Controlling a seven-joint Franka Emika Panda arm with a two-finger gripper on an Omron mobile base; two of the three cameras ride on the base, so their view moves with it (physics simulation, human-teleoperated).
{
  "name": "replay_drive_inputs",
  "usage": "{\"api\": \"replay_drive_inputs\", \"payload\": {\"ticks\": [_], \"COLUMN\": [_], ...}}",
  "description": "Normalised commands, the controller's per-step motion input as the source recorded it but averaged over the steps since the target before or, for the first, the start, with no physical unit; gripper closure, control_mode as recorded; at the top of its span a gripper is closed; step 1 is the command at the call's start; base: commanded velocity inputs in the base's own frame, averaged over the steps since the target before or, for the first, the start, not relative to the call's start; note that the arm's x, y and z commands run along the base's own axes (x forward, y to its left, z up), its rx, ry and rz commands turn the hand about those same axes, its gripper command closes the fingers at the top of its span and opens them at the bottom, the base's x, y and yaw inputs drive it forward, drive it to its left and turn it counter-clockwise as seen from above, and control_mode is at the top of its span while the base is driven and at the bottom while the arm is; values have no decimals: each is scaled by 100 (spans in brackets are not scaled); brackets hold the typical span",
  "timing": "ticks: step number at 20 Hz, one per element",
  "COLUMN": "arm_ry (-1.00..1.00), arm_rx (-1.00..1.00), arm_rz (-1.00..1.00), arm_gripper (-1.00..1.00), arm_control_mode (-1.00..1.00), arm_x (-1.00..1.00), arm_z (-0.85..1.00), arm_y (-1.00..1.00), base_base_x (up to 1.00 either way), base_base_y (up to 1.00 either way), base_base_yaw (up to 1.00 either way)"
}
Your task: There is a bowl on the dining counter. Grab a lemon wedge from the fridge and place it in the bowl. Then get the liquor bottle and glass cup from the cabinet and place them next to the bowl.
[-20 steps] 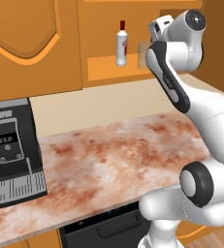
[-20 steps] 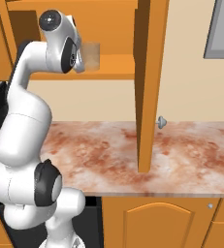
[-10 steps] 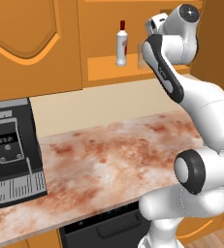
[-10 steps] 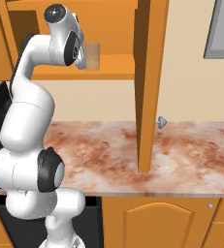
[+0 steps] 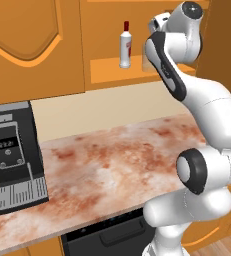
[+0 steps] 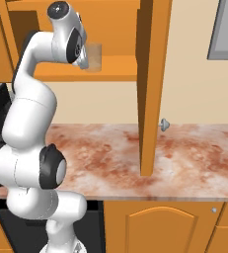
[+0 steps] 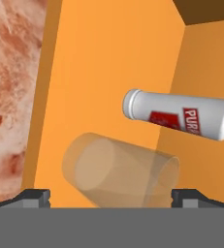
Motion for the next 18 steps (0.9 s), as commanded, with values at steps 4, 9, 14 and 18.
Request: {"api": "replay_drive_inputs", "payload": {"ticks": [4, 9, 14, 18], "arm_ry": [1, 0, 0, 0], "arm_rx": [0, 0, 0, 0], "arm_rz": [0, 0, 0, 0], "arm_gripper": [-100, -100, -100, -100], "arm_control_mode": [-100, -100, -100, -100], "arm_x": [3, 1, 2, 1], "arm_z": [-12, -13, -10, -4], "arm_y": [0, 0, 0, -1], "base_base_x": [0, 0, 0, 0], "base_base_y": [0, 0, 0, 0], "base_base_yaw": [0, 0, 0, 0]}}
